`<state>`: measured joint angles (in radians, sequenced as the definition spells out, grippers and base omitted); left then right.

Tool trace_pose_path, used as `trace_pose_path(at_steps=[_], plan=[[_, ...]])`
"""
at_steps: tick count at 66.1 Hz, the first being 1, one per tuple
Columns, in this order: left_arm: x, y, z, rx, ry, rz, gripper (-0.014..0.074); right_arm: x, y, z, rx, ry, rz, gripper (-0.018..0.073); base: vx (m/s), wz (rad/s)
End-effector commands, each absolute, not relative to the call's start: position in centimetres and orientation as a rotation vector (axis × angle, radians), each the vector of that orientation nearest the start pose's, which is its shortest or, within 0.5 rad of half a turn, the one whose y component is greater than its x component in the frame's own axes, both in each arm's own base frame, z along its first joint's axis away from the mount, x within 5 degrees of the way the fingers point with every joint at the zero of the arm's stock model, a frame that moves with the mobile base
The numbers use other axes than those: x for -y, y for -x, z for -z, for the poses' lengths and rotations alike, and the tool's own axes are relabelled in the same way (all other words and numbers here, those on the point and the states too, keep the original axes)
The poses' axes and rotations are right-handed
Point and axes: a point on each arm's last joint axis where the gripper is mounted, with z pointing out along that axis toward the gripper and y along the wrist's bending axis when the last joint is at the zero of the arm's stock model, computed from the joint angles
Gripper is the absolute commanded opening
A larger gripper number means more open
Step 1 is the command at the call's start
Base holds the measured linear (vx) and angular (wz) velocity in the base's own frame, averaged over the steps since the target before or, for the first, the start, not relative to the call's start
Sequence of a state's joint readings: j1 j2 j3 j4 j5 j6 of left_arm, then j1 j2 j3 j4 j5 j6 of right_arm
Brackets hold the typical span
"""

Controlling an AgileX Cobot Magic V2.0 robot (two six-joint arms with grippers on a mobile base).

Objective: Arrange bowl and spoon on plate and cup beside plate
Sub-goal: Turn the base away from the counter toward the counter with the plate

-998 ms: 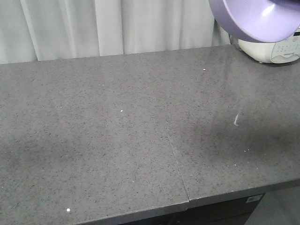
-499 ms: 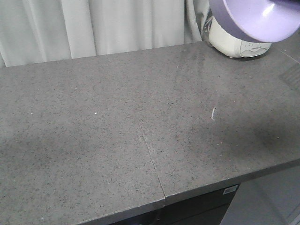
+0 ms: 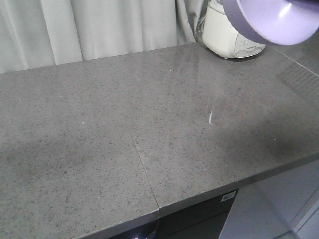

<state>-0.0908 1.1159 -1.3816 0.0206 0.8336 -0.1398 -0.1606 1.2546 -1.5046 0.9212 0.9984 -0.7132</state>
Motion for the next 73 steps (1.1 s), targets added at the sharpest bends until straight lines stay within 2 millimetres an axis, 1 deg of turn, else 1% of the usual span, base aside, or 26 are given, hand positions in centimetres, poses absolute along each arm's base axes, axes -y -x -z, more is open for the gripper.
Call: trace_pose_path(at_steps=[1,29,73], plan=[[1.87,-21.26,-47.64,-1.944,0.05,0.143,-0.0007,-2.39,-23.65,-49.92,-1.771,0.383,-0.559,-0.001,0.0,-0.14],[1.87,-21.26,-47.64,-1.944,0.05,0.143,-0.0007,-2.39,-23.64,-49.93,-1.771,0.383,-0.56,-0.001,0.0,-0.22],[1.87,-21.26,-47.64,-1.944,0.05,0.143,-0.0007,-2.4,-23.64,-49.94,-1.77,0.382,-0.562,-0.001,-0.01,-0.36]])
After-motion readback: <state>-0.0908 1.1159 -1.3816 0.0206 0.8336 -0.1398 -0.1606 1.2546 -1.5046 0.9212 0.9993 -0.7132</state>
